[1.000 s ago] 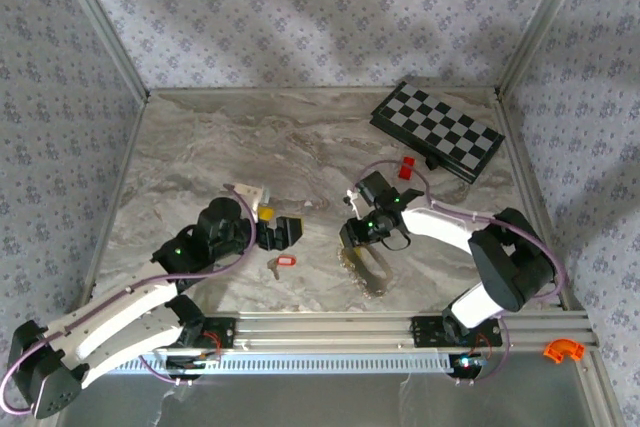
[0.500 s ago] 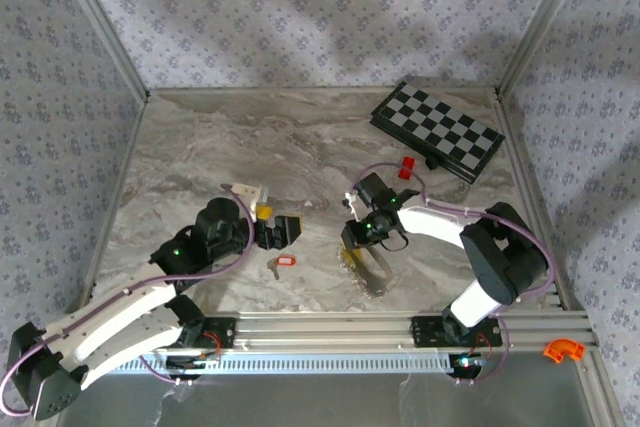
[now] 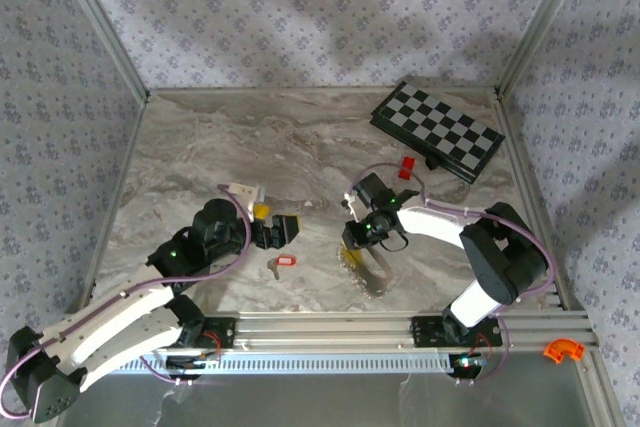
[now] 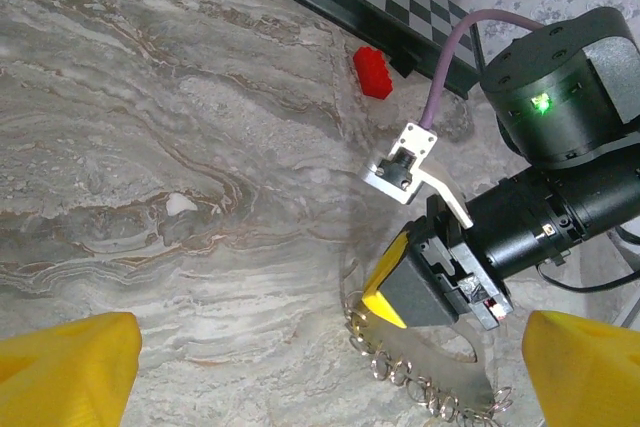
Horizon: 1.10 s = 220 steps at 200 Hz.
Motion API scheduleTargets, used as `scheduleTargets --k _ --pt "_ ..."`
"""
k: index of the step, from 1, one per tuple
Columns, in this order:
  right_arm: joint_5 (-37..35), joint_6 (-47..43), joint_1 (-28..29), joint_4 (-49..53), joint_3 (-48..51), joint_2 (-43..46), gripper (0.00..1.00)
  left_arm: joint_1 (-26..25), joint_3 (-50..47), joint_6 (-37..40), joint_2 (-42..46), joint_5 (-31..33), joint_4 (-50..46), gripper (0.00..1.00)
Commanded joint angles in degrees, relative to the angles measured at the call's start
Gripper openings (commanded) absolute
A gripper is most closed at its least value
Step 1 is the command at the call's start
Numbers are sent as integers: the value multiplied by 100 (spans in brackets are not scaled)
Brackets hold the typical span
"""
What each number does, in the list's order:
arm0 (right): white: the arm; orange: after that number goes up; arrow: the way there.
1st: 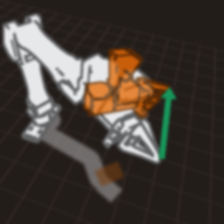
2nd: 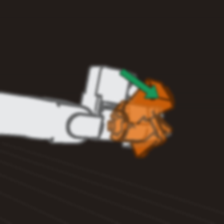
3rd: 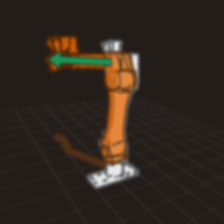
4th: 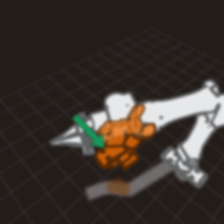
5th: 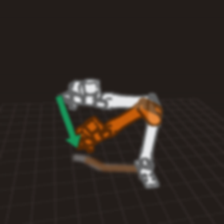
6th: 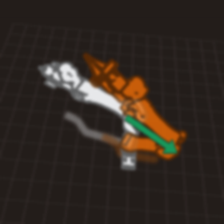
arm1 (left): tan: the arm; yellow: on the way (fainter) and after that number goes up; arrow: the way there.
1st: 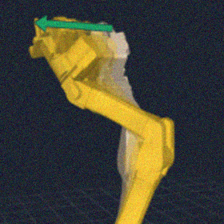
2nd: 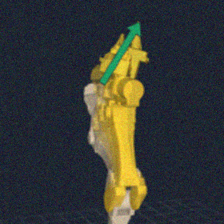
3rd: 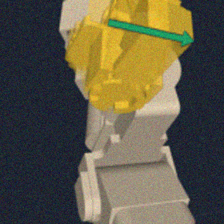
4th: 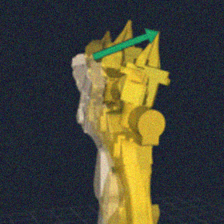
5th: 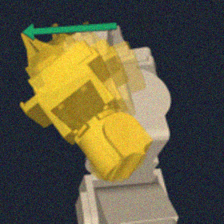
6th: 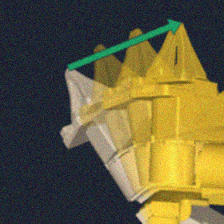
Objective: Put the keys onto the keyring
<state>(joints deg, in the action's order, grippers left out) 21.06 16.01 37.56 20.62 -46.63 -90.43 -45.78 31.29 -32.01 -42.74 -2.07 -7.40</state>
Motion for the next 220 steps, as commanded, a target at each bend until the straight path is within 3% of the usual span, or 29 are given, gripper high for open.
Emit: scheduleTargets --k 1,56,220 --pt "30 -90 35 122 -50 -45 13 -39 48 90 100 61 -2 97" --pt "38 -102 39 110 -52 -44 9 -39 59 98 161 92 -58 100" --pt "127 -89 49 -212 66 -178 15 -44 34 81 224 119 -15 100"
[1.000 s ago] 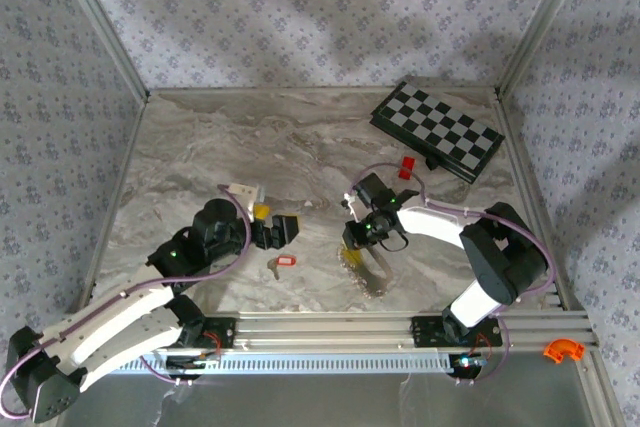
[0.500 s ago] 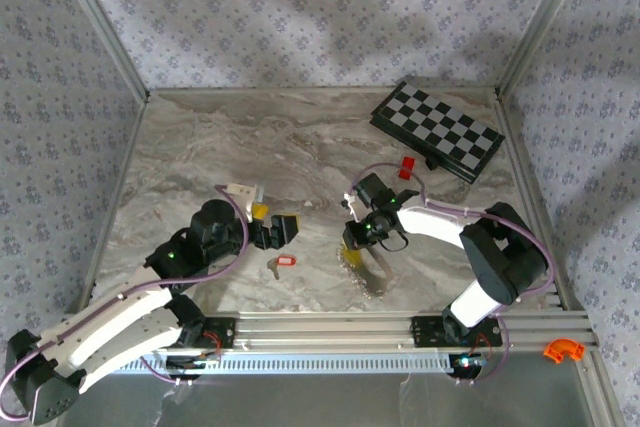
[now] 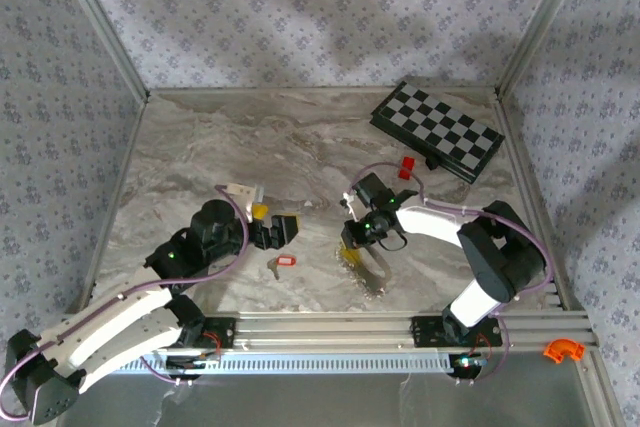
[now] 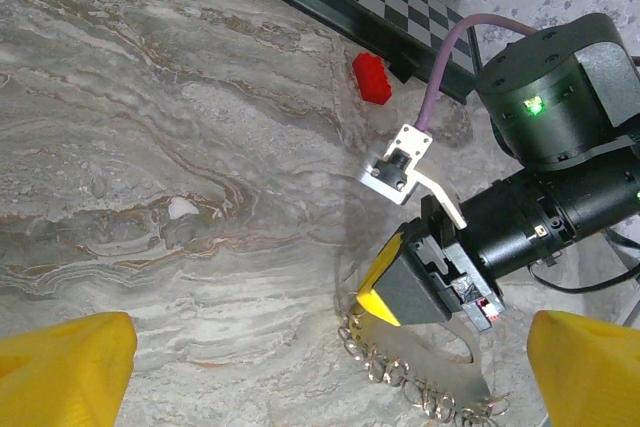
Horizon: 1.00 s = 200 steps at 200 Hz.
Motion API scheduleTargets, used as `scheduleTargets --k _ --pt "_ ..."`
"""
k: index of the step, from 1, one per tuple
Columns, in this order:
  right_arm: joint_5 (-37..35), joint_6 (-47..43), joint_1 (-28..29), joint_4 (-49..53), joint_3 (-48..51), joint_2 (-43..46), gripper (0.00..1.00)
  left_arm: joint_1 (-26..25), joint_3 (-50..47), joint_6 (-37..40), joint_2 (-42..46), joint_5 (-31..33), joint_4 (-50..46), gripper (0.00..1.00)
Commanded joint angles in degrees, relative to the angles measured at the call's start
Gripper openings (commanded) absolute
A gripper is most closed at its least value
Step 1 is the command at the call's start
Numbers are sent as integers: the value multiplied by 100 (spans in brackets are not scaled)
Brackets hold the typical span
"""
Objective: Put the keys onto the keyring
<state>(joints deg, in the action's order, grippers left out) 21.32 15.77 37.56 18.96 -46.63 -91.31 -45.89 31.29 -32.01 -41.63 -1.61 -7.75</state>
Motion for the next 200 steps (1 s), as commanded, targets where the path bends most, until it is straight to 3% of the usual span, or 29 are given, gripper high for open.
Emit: scheduleTargets --k 1,58,139,200 --pt "100 -65 45 -48 66 -90 15 -33 35 81 112 68 19 100" --pt "91 -35 45 -163 62 -166 19 -39 26 91 146 73 35 100" --pt "19 -75 64 -101 40 4 6 -36 55 155 217 38 37 100" --pt "-260 -369 356 -182 203 1193 0 -40 311 434 217 -311 101 100"
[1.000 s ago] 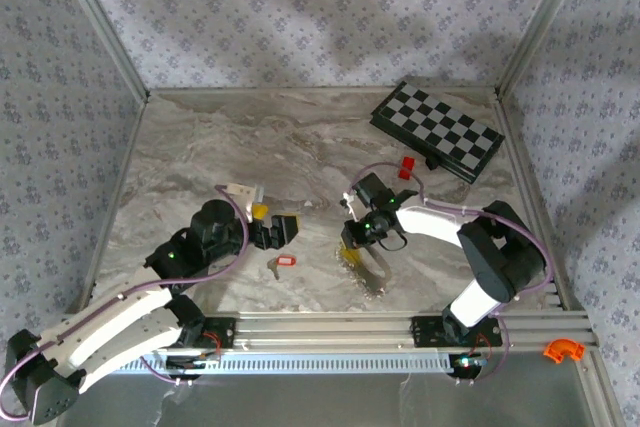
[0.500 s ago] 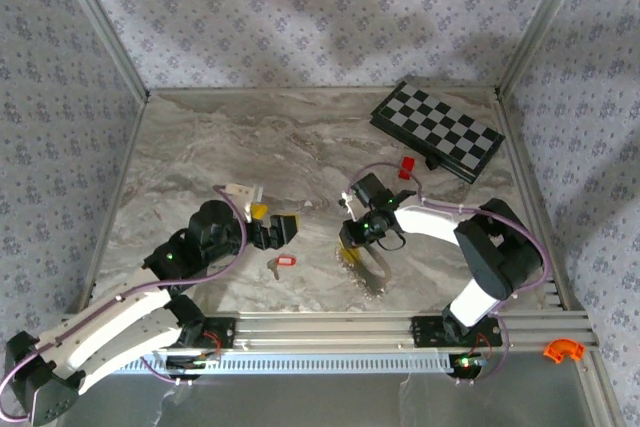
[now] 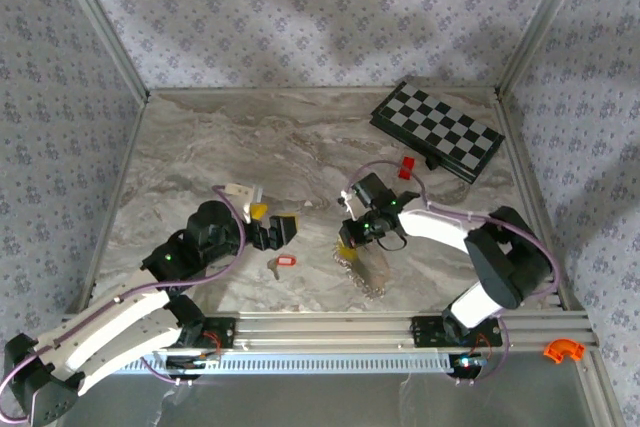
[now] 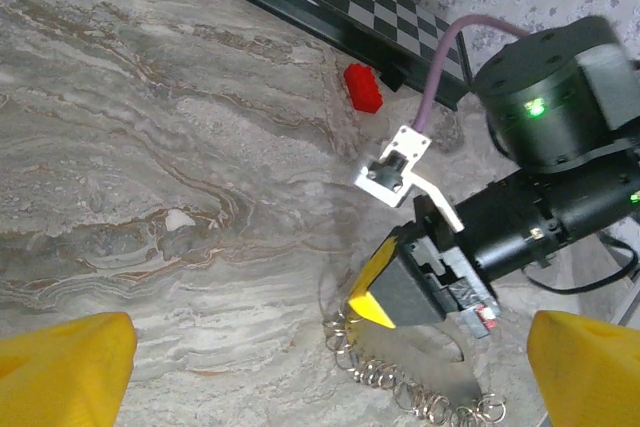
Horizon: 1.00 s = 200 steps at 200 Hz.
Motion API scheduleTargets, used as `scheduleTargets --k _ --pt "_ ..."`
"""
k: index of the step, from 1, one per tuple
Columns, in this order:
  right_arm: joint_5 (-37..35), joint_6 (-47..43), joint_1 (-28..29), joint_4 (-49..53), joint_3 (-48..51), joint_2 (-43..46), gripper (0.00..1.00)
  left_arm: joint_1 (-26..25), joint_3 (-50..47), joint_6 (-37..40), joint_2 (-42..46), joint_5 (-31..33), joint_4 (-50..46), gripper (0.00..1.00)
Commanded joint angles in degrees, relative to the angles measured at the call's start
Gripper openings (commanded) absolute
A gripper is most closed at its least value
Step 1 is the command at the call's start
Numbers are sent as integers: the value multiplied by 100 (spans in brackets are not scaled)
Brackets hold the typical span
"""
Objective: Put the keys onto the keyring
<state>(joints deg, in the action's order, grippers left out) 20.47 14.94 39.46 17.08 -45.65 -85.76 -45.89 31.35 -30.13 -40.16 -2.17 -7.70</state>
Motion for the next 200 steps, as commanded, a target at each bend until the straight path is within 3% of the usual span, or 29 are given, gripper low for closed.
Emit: scheduleTargets --k 1,43,101,151,200 --pt "-179 -292 175 2 107 669 0 -41 307 249 70 -265 104 100" --pt "-163 -666 399 -210 385 2174 0 -130 428 515 105 -926 463 99" --pt "647 -913 484 -1221 844 4262 0 -631 893 1065 -95 -1773 801 92" --pt "1757 -715 490 -1895 610 4660 0 -940 1126 1375 -236 -2374 1261 80" --pt "2150 -285 428 -2854 679 4682 0 -957 1444 1431 -493 -2776 1376 63"
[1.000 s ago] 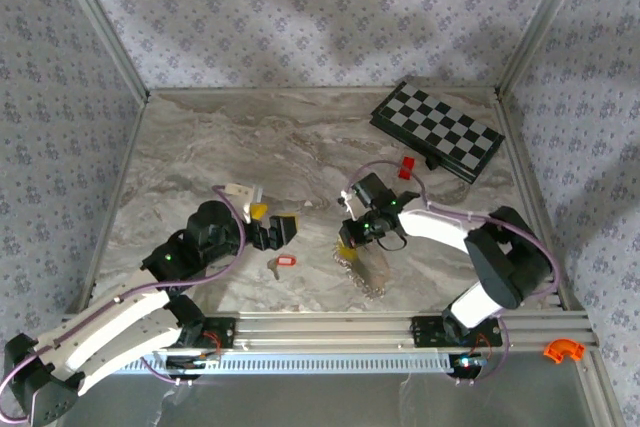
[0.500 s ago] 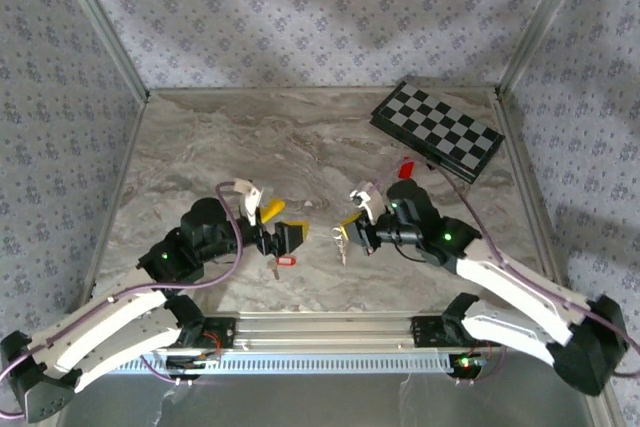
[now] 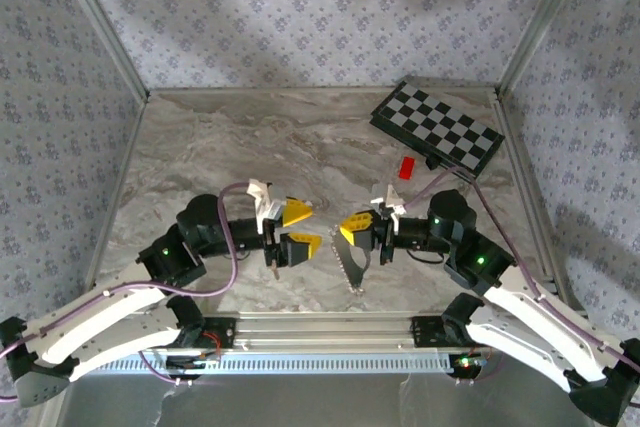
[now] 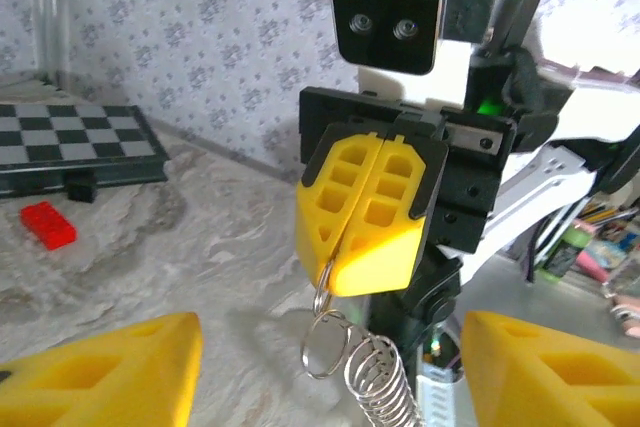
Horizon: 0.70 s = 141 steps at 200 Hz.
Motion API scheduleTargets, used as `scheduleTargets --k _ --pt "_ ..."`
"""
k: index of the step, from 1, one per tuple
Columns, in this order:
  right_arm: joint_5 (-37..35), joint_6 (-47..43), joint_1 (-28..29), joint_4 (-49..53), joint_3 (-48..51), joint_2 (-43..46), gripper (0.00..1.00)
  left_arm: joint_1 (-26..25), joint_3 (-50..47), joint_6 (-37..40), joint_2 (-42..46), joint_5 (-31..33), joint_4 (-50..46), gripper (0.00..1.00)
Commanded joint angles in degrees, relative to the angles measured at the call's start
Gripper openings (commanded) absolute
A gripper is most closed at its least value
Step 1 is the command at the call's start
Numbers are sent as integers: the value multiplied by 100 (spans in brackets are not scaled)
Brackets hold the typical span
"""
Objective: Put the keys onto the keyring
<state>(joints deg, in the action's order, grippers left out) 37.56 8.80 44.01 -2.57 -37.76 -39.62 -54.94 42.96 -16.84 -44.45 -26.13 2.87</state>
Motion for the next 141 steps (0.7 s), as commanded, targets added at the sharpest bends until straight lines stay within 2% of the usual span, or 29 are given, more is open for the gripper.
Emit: scheduleTargets --k 1,104,141 --pt "452 340 -25 -914 -101 68 0 -57 283 102 -65 -382 318 63" --pt "436 1029 -281 -2584 267 -25 0 -199 662 40 -538 -664 422 47" --pt "419 1137 -338 -2760 503 56 0 -404 721 48 -796 -588 637 42"
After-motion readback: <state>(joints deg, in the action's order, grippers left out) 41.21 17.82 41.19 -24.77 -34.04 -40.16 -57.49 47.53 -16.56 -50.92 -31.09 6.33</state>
